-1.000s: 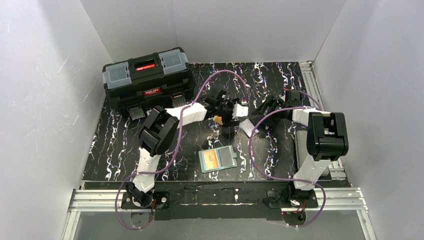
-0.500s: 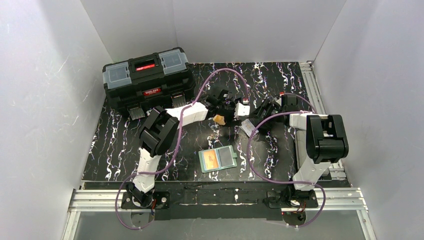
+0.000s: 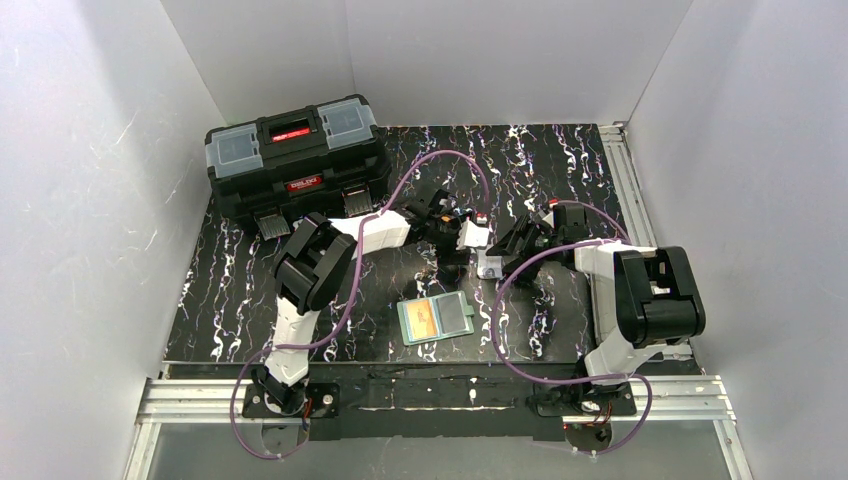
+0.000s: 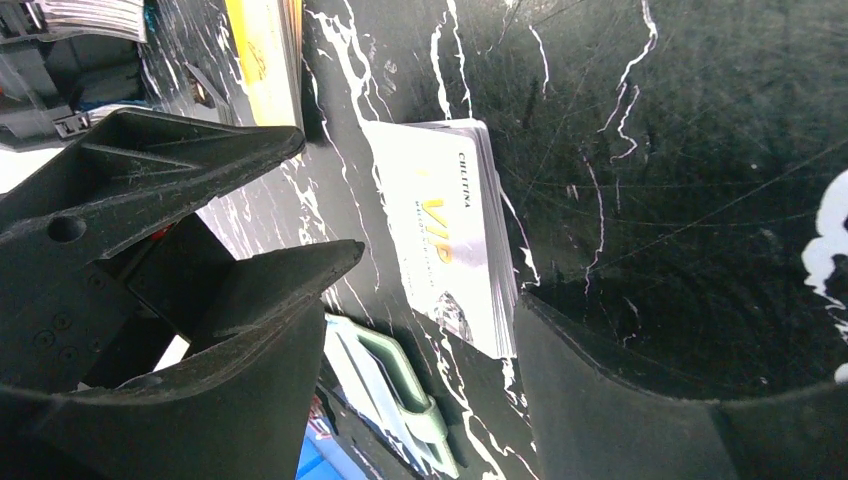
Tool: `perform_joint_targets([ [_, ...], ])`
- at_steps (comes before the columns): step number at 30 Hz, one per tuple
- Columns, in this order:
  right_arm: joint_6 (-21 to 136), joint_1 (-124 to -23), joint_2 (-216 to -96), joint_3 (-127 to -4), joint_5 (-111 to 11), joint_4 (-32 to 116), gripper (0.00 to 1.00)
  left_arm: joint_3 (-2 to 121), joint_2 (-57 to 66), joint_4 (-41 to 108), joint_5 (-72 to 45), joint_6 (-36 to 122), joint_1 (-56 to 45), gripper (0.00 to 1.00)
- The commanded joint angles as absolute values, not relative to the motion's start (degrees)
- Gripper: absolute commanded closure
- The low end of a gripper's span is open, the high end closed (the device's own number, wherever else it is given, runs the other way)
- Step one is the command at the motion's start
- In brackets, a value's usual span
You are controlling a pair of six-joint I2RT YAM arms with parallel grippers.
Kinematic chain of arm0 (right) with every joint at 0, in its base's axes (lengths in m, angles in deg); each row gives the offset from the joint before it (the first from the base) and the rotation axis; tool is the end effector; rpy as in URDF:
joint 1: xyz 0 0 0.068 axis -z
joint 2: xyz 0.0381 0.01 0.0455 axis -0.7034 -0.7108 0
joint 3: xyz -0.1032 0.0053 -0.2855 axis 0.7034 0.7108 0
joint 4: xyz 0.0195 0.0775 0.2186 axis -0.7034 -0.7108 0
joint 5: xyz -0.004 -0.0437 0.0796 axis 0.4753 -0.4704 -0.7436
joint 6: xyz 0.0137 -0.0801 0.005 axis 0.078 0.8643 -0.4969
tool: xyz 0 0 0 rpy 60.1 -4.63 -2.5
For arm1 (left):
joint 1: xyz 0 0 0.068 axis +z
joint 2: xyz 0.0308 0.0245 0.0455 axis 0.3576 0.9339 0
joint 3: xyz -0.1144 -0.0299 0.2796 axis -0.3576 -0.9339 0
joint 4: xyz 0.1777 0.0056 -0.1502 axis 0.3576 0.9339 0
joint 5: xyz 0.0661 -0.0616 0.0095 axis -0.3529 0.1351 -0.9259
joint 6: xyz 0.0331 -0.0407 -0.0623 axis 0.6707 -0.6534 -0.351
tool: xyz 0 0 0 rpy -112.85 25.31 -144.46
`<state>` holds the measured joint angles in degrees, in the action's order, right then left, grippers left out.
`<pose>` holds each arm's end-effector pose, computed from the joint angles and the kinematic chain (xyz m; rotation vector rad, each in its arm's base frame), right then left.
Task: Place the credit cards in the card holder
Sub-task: Pick up the credit card from the center of the board.
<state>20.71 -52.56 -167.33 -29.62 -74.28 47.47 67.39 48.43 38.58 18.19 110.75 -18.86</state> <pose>0.2909 0.0782 0.1748 0.5076 2.4791 1.0716 0.3279 -0.3324 0.1967 1.8312 1.1717 -0.6319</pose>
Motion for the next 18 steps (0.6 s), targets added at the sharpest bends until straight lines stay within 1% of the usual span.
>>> perform_joint_targets([
  [1, 23.0, -51.1, -169.3, -31.3, -70.4, 41.6, 0.24, 69.4, 46.2, 37.1, 20.4, 109.3, -18.4, 0.40],
  [5, 22.7, -49.7, -169.6, -31.1, -70.8, 42.0, 0.27, 68.1, 46.4, 31.1, 19.2, 106.8, -18.6, 0.41],
  [8, 22.6, -49.3, -169.8, -31.1, -70.1, 42.0, 0.27, 65.7, 46.2, 26.2, 18.4, 106.1, -18.9, 0.41],
  [18, 20.6, -49.2, -173.4, -32.0, -72.2, 45.3, 0.27, 65.8, 48.0, 24.8, 19.0, 105.8, -20.1, 0.41],
])
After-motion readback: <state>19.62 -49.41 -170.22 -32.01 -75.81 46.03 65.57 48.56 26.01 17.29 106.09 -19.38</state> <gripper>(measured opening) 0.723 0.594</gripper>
